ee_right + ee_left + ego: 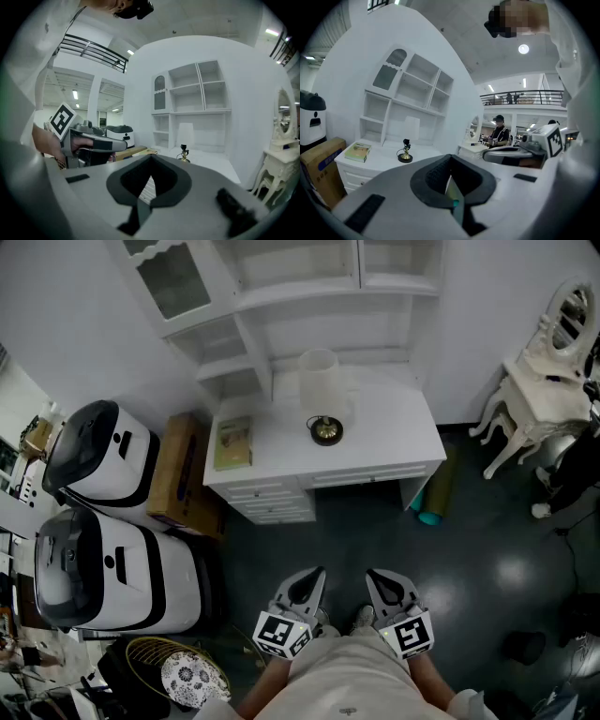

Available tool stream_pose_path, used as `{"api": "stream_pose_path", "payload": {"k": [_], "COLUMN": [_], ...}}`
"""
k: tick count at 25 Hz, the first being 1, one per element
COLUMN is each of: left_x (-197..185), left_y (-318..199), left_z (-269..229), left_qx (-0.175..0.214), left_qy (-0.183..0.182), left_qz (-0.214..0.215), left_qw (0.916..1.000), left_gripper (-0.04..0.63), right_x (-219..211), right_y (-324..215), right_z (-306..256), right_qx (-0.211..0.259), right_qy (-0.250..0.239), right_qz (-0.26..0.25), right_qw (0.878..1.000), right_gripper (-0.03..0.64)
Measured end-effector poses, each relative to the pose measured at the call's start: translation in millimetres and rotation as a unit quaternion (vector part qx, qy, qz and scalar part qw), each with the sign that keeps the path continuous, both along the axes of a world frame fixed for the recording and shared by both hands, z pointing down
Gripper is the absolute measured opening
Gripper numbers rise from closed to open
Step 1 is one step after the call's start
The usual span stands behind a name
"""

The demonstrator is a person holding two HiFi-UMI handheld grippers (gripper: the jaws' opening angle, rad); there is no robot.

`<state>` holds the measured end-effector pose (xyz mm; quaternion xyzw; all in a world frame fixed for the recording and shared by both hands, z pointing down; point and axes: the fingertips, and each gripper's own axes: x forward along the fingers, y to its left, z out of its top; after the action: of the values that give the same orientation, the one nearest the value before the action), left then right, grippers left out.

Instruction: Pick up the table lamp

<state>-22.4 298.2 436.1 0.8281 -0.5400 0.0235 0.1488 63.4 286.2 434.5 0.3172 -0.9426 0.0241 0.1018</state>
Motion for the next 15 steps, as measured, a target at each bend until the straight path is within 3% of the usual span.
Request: {"api": "stream_pose_path", "payload": {"k": [15], "left_x": [27], "left_y": [7], "left_z": [-3], "left_qx": [0.000], "left_qy": [-0.015], "left_qz": [-0.045], "left_qw": [0.9989], "left_gripper": [0.008], "right_x": [38], "right_y": [0], "right_z": [11], "right_qx": [-0.046], "right_qy": [-0.028], "right_qz": [-0.014], "right_qw": [0.998], "right_gripper": [0.011]}}
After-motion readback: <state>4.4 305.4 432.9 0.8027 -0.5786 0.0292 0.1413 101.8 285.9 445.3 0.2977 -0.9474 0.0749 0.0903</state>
